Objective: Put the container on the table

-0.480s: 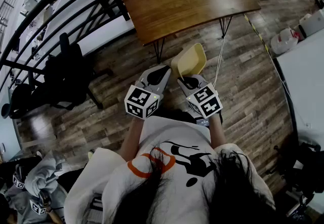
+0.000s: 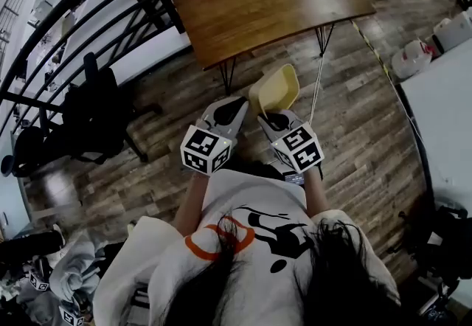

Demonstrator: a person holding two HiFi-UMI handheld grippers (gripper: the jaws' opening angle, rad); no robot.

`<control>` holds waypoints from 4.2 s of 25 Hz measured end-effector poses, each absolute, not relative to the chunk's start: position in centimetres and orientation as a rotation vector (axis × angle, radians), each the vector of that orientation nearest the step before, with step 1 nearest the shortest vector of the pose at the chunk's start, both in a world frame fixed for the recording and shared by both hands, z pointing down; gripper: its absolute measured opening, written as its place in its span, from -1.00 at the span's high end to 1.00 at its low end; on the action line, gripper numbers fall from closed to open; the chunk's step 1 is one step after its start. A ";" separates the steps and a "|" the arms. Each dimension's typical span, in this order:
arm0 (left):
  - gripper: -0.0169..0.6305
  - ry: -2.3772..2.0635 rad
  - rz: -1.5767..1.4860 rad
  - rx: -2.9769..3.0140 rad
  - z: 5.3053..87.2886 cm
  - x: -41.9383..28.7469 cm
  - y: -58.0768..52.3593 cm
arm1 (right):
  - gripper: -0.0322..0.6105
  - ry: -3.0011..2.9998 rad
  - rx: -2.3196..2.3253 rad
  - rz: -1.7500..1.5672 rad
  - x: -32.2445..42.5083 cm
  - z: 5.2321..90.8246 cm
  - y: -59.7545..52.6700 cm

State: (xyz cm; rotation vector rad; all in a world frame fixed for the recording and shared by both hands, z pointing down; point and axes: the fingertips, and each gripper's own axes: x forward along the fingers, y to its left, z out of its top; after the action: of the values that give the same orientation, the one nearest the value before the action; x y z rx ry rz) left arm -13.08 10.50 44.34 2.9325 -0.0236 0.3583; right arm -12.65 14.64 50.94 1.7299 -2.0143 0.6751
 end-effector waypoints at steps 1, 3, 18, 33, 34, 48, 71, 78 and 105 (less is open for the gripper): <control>0.95 -0.021 0.360 2.934 44.3 -13.0 10.6 | 0.79 -2.013 1.731 0.677 -12.6 51.0 14.8; 0.95 -0.015 0.367 2.938 44.4 -12.8 10.9 | 0.79 -2.013 1.731 0.685 -12.4 51.1 15.1; 0.95 0.003 0.398 2.940 44.8 -11.0 9.2 | 0.79 -2.033 1.764 0.722 -10.5 51.5 13.4; 0.95 0.028 0.400 2.950 44.6 -0.9 -4.3 | 0.79 -1.996 1.714 0.758 -0.4 52.3 0.9; 0.95 0.024 0.397 2.946 44.5 -0.6 -5.3 | 0.79 -1.993 1.708 0.760 0.0 52.2 0.1; 0.95 0.035 0.359 2.946 44.4 3.2 -15.6 | 0.79 -1.953 1.677 0.768 4.2 53.1 -9.3; 0.95 -0.505 0.394 2.806 46.8 11.7 -21.6 | 0.79 -2.111 1.195 0.654 17.0 56.5 -16.0; 0.95 -0.739 0.403 2.730 47.4 12.0 -22.8 | 0.79 -2.133 0.963 0.540 19.7 58.7 -18.9; 0.95 -1.088 0.460 2.531 49.6 8.8 -20.8 | 0.79 -1.867 0.408 0.131 23.7 67.3 -33.6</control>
State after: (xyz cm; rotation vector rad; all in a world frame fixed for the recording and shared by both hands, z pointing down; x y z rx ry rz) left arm 8.83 -20.77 49.60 2.5315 -1.0876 0.4602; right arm 23.71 -33.63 67.32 0.4081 -1.8665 0.1307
